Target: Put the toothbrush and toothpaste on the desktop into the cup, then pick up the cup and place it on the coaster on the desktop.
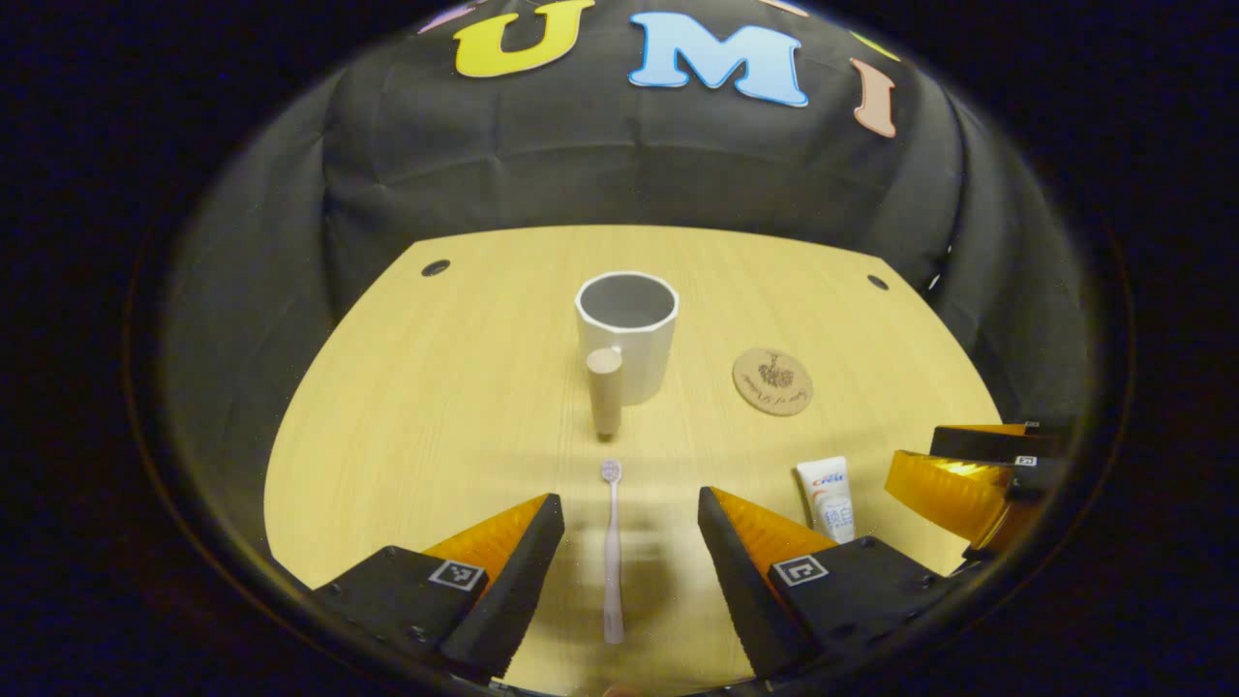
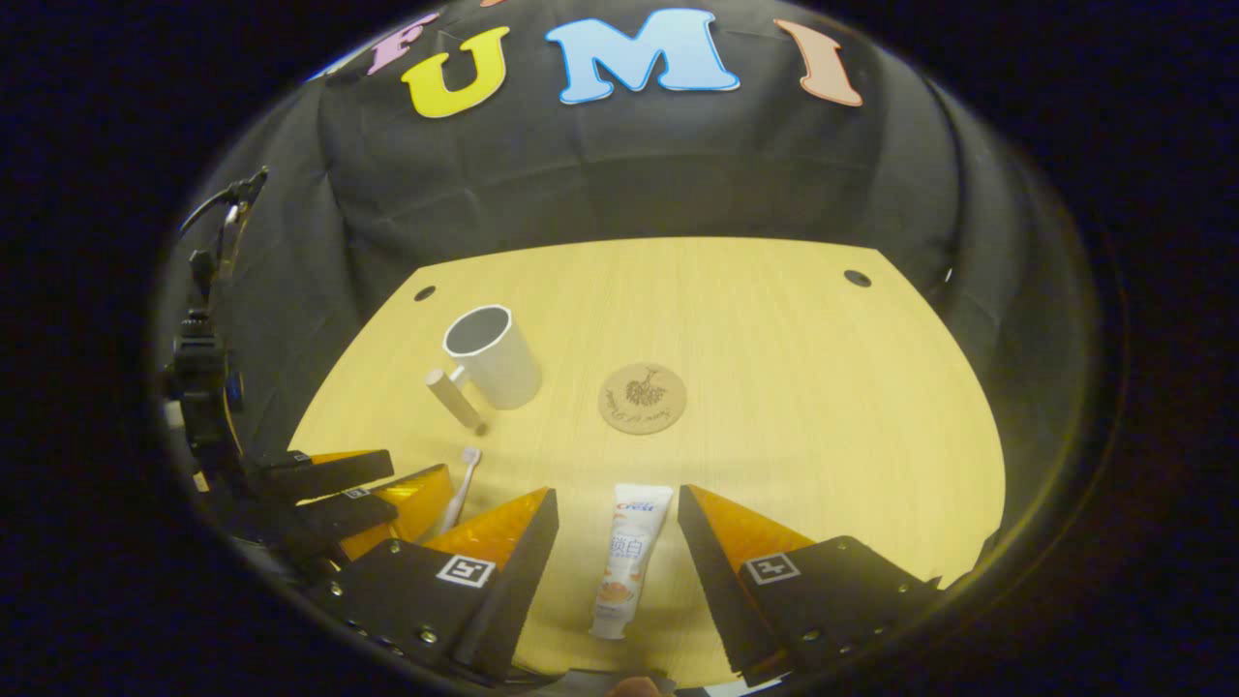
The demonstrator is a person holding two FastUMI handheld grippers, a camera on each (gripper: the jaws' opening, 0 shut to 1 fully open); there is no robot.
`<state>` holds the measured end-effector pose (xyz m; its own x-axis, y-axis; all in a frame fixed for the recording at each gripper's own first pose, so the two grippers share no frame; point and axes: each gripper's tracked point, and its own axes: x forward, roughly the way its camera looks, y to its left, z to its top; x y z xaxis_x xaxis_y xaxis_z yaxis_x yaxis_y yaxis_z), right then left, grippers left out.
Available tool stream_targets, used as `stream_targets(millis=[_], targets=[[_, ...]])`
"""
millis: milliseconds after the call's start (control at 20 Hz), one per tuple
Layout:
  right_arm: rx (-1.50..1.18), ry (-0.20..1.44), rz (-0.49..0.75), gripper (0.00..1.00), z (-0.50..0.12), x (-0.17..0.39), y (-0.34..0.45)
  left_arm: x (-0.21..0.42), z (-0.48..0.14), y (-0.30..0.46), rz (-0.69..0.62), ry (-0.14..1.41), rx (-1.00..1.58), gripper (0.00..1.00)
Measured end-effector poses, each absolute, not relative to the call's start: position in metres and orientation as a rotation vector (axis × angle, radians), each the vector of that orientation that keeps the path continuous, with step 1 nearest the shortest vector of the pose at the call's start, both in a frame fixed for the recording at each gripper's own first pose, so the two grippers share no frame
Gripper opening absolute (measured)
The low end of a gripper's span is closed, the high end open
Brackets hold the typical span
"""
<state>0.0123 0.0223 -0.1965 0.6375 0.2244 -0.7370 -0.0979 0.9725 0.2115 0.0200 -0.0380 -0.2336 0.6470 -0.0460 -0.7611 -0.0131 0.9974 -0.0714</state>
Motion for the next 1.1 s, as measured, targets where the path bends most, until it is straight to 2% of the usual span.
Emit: stream_targets(millis=[600, 1050, 1100], targets=[[0.124, 1.177, 0.143, 0.78, -0.259, -0.002, 0.021, -0.007, -0.301, -0.033, -0.021, 1.233, -0.095, 0.93], [0.112, 1.316, 0.163, 0.78, -0.283, -0.012, 0.026, -0.011, -0.318, -0.037, -0.056, 1.356, -0.065, 0.94], [0.109, 1.326, 0.162, 0.78, -0.285, -0.012, 0.026, -0.009, -0.318, -0.036, -0.06, 1.357, -0.055, 1.0]])
